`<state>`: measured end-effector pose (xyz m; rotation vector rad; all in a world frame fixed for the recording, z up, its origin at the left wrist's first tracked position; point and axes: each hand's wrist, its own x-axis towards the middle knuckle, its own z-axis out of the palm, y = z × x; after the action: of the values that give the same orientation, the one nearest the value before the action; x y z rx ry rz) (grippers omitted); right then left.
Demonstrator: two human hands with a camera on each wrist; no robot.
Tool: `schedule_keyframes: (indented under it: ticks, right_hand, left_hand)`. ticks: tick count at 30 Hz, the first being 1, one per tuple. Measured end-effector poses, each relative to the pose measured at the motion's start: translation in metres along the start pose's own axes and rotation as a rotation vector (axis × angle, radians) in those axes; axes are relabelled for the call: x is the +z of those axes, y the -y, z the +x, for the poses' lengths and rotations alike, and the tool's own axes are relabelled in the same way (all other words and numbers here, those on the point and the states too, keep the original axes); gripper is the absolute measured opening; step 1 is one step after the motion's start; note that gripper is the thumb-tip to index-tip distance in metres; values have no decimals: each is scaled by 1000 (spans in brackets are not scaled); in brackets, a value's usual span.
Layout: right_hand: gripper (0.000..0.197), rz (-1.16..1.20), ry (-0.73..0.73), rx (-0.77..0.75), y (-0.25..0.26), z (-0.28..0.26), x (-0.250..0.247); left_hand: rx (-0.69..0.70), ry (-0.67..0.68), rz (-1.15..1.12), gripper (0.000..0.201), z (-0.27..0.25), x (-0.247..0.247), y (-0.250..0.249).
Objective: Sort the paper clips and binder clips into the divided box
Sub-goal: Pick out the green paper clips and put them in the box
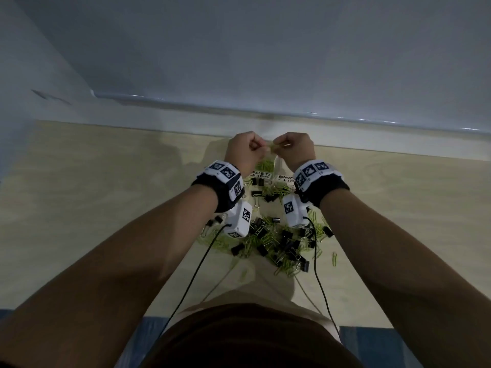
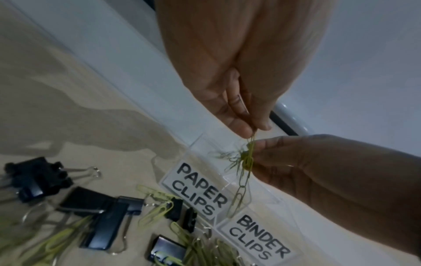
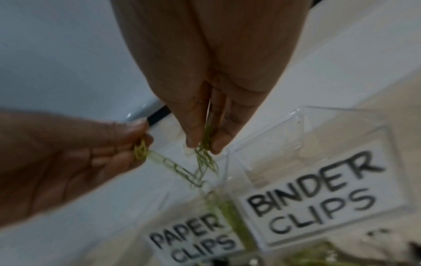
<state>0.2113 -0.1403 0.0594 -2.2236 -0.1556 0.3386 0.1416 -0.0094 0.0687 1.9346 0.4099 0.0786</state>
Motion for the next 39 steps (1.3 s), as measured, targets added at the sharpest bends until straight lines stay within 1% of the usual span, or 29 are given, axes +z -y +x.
schedule_keyframes:
  ticks: [2,4,7,10,15,17,19,23,26,30,32,34,36,37,39]
  right_hand:
    - [17,-134,48,-57,-5,-4,2]
    - [24,-179,39,-106,-9,-15,1]
    - [22,-161,-25,-181,-20,-37,0]
    - [17,-171,-22,-236,-36,-57,5]
    - [16,-166,8,-198,-52,-77,21]
    - [18,-248,45,-234,-55,-82,29]
    - [23,-360,88,-297,-57,-84,37]
    - [35,-534,171,-294,-59,-81,46]
    - [36,-569,183,-287,-61,-80,46]
    - [37,-594,265,-204,-63,-82,39]
    - [35,-604,305,-173,-63,-85,34]
    - [33,-598,288,-206,-60,-91,31]
    - [31,-554,257,-302,-54,-99,33]
    - [29,-519,271,-353,-49,-103,36]
    - [26,-495,360,-401,-38,-108,46]
  left_hand:
    - [-12,-25,4,7,6,4,6]
    - [-13,-40,34,7,9,6,12]
    - [-36,-30,41,7,8,4,25]
    - [-35,0,56,7,6,3,35]
    - [31,23,-59,6,9,5,17]
    - [62,-4,-53,6,15,6,7]
    - [83,-21,4,6,19,5,1]
    - [149,70,245,9,10,-3,4]
    - [187,154,370,10,-15,-17,19]
    - [111,262,462,10,-61,-42,60]
    - [77,315,528,17,-78,-52,80]
    - [91,360,550,29,-88,-54,95]
    - [137,393,582,42,-92,-51,103]
    - [153,406,614,47,-92,-48,105]
    - [159,418,689,55,-91,-41,104]
